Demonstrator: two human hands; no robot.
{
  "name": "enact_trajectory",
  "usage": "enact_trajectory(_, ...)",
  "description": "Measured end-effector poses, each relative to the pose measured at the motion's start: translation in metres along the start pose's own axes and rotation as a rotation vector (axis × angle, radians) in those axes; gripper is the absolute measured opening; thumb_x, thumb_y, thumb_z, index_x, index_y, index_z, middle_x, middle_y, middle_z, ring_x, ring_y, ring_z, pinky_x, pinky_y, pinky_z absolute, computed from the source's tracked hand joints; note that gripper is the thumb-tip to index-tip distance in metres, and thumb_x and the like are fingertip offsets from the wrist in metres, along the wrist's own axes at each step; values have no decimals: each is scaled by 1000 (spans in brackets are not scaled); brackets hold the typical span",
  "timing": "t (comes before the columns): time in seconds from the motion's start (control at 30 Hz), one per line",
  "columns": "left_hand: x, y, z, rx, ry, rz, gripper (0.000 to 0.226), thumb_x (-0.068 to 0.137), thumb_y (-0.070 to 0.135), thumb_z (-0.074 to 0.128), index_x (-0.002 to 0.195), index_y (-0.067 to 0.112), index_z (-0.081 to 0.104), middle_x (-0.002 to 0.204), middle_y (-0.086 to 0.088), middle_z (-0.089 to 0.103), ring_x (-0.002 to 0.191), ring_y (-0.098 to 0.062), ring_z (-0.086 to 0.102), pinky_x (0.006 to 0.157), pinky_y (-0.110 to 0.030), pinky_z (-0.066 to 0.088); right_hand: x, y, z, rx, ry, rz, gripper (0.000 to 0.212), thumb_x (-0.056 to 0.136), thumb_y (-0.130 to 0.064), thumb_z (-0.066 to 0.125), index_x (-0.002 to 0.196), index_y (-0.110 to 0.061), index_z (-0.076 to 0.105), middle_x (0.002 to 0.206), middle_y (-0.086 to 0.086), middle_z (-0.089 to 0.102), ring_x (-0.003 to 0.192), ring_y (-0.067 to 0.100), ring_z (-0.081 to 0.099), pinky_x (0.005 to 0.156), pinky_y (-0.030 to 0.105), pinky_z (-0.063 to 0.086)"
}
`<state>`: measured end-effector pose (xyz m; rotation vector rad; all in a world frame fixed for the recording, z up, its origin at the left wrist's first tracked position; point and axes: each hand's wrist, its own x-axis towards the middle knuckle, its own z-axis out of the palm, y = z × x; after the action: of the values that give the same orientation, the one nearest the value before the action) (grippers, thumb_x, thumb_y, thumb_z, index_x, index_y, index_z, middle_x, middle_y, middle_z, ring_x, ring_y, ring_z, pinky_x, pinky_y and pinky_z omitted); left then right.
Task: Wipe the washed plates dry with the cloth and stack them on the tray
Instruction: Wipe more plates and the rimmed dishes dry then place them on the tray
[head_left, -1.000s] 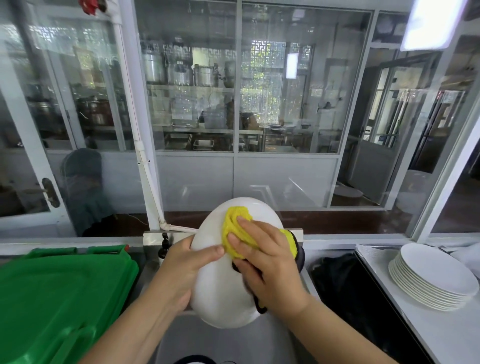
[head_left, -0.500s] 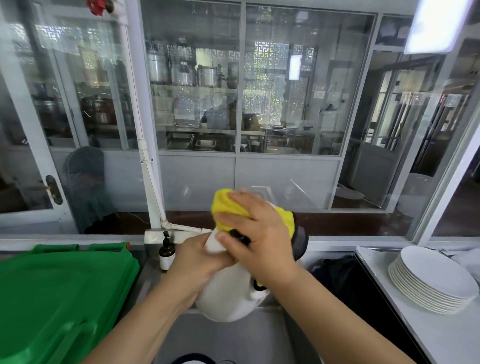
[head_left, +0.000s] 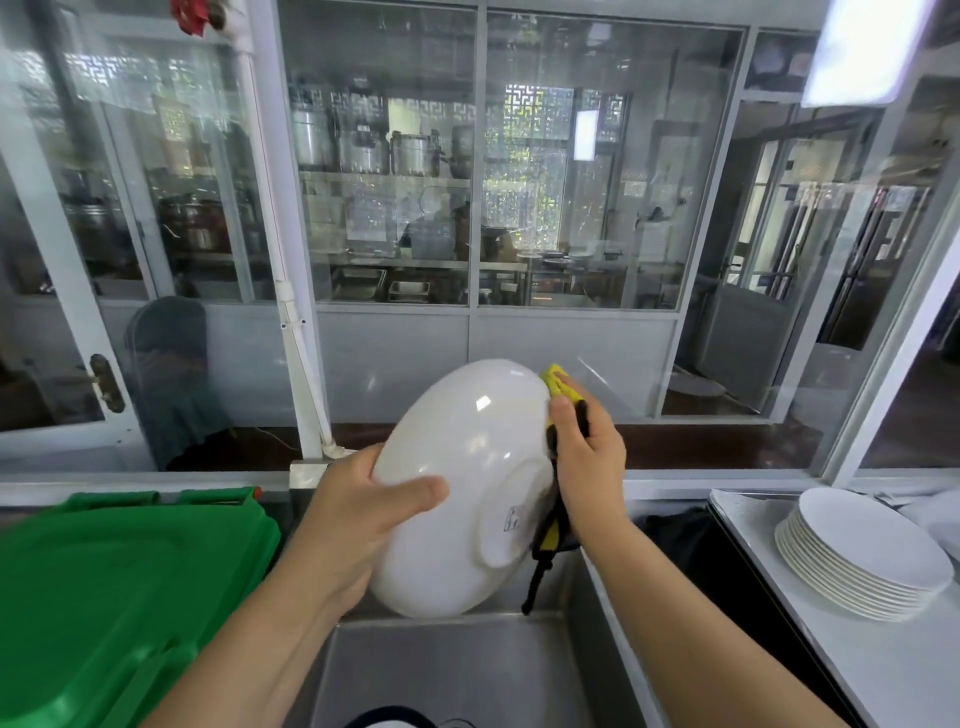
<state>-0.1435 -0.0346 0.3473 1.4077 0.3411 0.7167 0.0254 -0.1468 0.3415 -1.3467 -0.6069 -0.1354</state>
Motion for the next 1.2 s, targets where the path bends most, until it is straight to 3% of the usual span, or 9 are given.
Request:
enact_trajectory(0.1,6,4,-7,-162,53,-6,53,36,25,83,87,14,73,90,-10,75,77,-25,72,58,-35,57,-6,12,2,-8,21,59,27,95,-31,53,118,-47,53,123,-24,56,114,-8,50,91,11,39)
enact_trajectory(0.2,9,4,-11,-233,99,-38,60,42,18,83,100,13,68,94,-9,74,80,-25,72,60,-37,57,-6,9,5,-128,47,-43,31,96,-25,52,119,-46,52,129,-18,52,117,-7,47,91,5,35)
enact_trajectory(0.27,11,2,-12,-275,124,-56,51,50,13,79,100,13,68,93,-9,75,78,-24,72,59,-36,56,-7,1,5,-226,53,-193,34,96,-17,54,120,-40,56,134,-10,51,121,4,46,100,16,36)
enact_trajectory(0.37,14,0,-11,-325,151,-79,51,49,8,81,98,14,68,87,-7,75,72,-23,72,54,-35,56,-13,-12,7,-414,-15,-581,39,84,-2,59,121,-14,63,130,9,55,114,20,47,99,31,37)
enact_trajectory(0.43,17,1,-9,-349,165,-81,46,51,7,78,96,12,67,83,-8,75,68,-22,72,52,-34,55,-22,-18,12,-515,-111,-808,29,87,-5,56,114,-5,67,124,17,60,110,25,50,97,35,38)
enact_trajectory(0.5,19,4,-8,-380,176,-81,45,52,8,77,96,9,67,81,-10,75,67,-23,72,51,-34,55,-35,-19,17,-572,-195,-922,30,93,-12,47,111,-5,70,125,16,60,108,30,55,96,37,41)
enact_trajectory(0.8,13,16,-26,-395,159,-32,40,60,13,66,100,12,64,83,-4,75,70,-19,72,56,-35,58,-31,-10,-15,-646,-306,-991,31,83,-6,48,97,-6,75,117,11,64,106,24,50,81,47,50)
enact_trajectory(1.03,7,14,-19,-386,157,-31,39,55,11,67,94,12,66,80,-5,75,67,-19,71,56,-34,59,-36,-22,11,-538,-240,-966,29,83,-6,54,107,-6,72,128,10,56,109,26,48,97,39,41)
enact_trajectory(1.2,6,16,-27,-380,166,-14,40,56,10,69,96,12,67,83,-5,75,69,-19,72,56,-34,58,-45,-8,2,-537,-397,-1055,38,73,6,70,108,-8,72,132,4,54,110,26,48,96,38,43)
